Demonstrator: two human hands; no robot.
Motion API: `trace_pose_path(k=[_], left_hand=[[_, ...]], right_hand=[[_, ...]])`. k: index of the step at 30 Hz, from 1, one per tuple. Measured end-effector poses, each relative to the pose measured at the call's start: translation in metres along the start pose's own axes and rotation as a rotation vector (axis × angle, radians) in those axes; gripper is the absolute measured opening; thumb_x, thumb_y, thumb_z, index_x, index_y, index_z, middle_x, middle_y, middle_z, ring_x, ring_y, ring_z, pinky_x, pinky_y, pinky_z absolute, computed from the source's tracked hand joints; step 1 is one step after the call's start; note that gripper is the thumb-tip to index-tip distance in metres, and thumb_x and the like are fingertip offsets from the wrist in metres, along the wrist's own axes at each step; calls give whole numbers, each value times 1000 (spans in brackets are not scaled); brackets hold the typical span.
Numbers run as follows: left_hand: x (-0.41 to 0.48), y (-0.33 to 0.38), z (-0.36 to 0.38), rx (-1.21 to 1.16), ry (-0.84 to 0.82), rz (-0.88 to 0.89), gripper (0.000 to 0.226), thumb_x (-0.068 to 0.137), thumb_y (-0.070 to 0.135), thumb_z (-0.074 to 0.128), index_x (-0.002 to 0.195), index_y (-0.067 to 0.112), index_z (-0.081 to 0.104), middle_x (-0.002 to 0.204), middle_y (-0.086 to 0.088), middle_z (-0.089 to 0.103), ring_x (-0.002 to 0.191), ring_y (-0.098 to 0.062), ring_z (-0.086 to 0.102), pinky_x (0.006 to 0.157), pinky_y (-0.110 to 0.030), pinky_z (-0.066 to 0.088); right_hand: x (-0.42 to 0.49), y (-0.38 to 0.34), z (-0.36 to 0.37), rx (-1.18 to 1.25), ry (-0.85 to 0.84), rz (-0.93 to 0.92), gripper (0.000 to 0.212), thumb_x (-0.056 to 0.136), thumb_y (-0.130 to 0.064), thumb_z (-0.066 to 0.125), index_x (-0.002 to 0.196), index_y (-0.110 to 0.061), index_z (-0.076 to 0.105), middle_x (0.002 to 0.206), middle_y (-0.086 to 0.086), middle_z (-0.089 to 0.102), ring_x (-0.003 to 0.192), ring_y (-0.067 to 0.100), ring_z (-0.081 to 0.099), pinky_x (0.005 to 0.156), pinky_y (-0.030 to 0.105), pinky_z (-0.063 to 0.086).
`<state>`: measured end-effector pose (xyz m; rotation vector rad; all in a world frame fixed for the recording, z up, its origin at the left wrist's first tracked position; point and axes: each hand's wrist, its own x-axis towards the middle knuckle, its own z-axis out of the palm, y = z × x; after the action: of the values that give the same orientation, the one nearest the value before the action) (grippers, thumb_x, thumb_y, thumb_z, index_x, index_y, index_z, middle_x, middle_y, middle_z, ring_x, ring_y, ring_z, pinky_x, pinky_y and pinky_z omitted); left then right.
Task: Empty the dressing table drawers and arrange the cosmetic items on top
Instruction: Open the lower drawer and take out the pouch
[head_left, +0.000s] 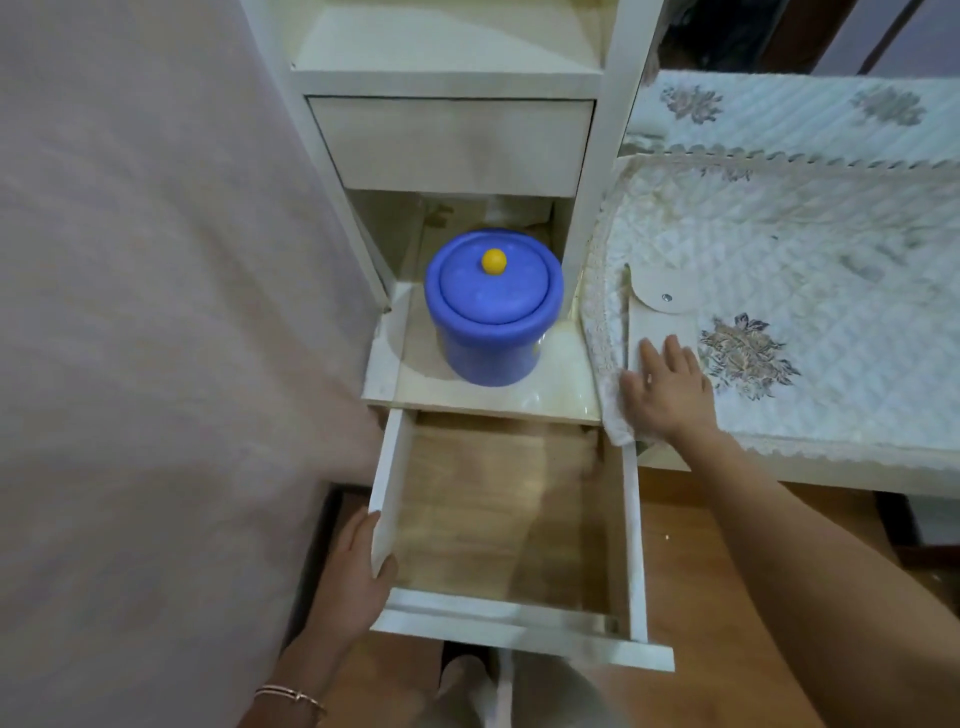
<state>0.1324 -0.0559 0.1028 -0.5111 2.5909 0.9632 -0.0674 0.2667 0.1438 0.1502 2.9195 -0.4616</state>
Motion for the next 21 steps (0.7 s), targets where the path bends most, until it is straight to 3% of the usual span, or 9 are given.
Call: trace_pose_path(k=[3, 6, 7, 10, 13, 15, 17, 21], left_hand=[[-14, -15, -2, -11, -71, 49, 59, 87, 29, 58, 140, 15, 33, 154, -1, 17, 139, -16, 25, 109, -28, 27], [-26, -28, -1, 4, -124, 97, 96, 60, 81, 51, 137, 24, 38, 155, 6, 9, 140, -13, 20, 109, -30, 28], [-29, -33, 1, 44, -139, 128, 105, 51, 88, 48, 136, 26, 40, 155, 5, 7, 141, -14, 20, 110, -30, 28], [-32, -46, 1, 106, -156, 245, 78, 64, 62, 66, 132, 29, 45, 156, 7, 1, 140, -15, 22, 108, -29, 31], [-26, -54, -2, 114, -135, 288, 58, 75, 40, 71, 126, 23, 52, 153, 14, 8, 138, -12, 28, 103, -26, 36], [-24, -54, -4, 105, -131, 273, 57, 74, 39, 72, 125, 20, 54, 154, 12, 11, 134, -10, 33, 101, -27, 39], [-21, -54, -6, 113, -103, 278, 63, 72, 43, 72, 127, 22, 51, 154, 10, 14, 133, -10, 35, 102, -29, 40], [-13, -50, -6, 164, -86, 256, 74, 66, 47, 74, 132, 28, 46, 153, 10, 20, 134, -15, 33, 108, -34, 34]], right_hand=[[-43, -11, -2, 144, 227, -31, 40, 90, -26, 49, 121, -2, 53, 129, 21, 52, 119, 37, 45, 100, 45, 37], [-118, -21, 22, 238, 89, -93, 25, 88, -20, 54, 108, -9, 64, 107, 9, 67, 100, 28, 59, 86, 39, 48], [-146, -22, 36, 217, -11, -110, 21, 87, -22, 56, 103, -13, 66, 100, 2, 69, 96, 23, 61, 82, 33, 49], [-223, -20, 74, 185, -190, -116, 14, 85, -25, 58, 88, -20, 70, 92, -6, 71, 91, 15, 62, 75, 24, 46], [-266, -7, 96, 171, -116, -142, 14, 77, -29, 57, 81, -24, 70, 87, -10, 70, 85, 9, 63, 71, 21, 52], [-277, -3, 99, 70, -49, -113, 20, 71, -33, 59, 87, -26, 68, 89, -11, 69, 88, 9, 57, 67, 24, 54], [-276, -5, 98, 16, -1, -39, 27, 63, -31, 72, 88, -25, 66, 89, -6, 69, 84, 14, 60, 60, 27, 53], [-256, -6, 101, -26, -2, 27, 35, 53, -32, 86, 77, -25, 61, 73, -8, 62, 66, 18, 63, 49, 23, 41]])
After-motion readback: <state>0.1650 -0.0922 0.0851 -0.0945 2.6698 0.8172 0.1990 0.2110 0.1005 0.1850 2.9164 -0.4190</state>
